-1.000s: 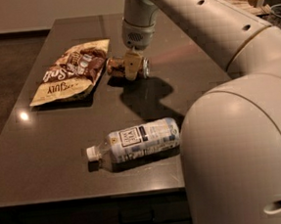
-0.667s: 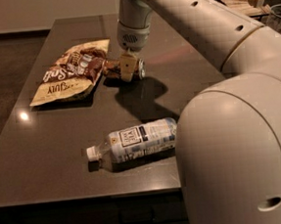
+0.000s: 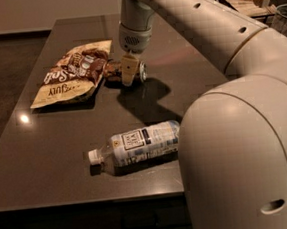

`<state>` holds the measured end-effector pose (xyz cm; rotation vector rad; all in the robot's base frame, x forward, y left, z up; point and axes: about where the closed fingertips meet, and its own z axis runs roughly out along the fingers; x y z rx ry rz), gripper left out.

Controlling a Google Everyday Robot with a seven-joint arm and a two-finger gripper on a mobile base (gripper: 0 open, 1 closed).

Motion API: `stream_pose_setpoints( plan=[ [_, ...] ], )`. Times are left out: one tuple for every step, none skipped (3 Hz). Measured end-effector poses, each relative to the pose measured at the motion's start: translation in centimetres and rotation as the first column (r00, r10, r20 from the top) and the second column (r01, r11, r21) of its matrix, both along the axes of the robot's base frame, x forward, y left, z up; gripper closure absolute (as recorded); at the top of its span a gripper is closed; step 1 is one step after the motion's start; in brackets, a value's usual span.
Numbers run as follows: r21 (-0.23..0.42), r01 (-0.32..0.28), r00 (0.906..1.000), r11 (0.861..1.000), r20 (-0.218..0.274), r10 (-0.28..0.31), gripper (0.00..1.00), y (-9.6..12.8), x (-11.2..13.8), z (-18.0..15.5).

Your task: Move orange can near brown chip bag

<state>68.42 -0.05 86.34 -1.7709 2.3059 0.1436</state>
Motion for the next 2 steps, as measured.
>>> stream_pose_setpoints(
  plan=[
    [0.003, 0.000, 1.0000, 1.000, 0.004, 0.000, 0.00, 0.22, 0.23, -0.24],
    [0.003, 0.000, 1.0000, 1.000, 0.004, 0.000, 0.00, 0.23, 0.23, -0.25]
  ],
)
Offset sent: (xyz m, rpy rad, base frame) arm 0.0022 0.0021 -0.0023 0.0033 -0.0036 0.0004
